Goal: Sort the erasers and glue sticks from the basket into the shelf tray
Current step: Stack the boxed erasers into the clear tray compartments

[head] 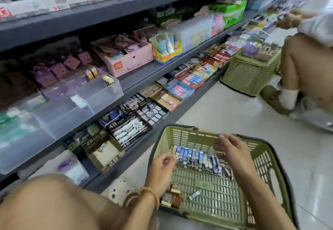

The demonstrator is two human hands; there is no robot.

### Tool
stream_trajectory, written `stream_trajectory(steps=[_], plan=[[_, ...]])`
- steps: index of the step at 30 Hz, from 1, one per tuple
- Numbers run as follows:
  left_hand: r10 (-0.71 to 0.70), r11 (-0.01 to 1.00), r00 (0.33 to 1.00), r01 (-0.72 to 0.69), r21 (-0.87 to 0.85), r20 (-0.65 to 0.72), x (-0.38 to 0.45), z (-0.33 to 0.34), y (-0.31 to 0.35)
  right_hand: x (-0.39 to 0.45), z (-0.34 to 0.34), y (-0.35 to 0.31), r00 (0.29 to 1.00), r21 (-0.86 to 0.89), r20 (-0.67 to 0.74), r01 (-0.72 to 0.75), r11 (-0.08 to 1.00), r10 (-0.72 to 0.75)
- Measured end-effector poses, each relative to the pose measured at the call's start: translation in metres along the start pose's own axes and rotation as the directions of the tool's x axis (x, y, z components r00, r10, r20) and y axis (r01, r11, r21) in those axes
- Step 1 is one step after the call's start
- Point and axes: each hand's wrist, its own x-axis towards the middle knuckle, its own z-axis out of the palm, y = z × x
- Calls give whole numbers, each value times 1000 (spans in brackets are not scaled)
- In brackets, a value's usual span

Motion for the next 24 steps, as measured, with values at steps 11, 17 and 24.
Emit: stream_trajectory(steps=[11, 17, 24], plan=[[78, 858, 988, -135, 496, 133, 15, 55, -75, 18, -38, 131, 978, -264, 104, -150, 953, 183], [134, 804, 989, -149, 576, 68, 21, 57, -93, 78, -16, 193, 861, -632, 408, 28, 775, 302], [78, 838, 997, -67, 541, 4, 24, 60, -103, 89, 11, 274, 658, -693, 709, 585, 420, 254]])
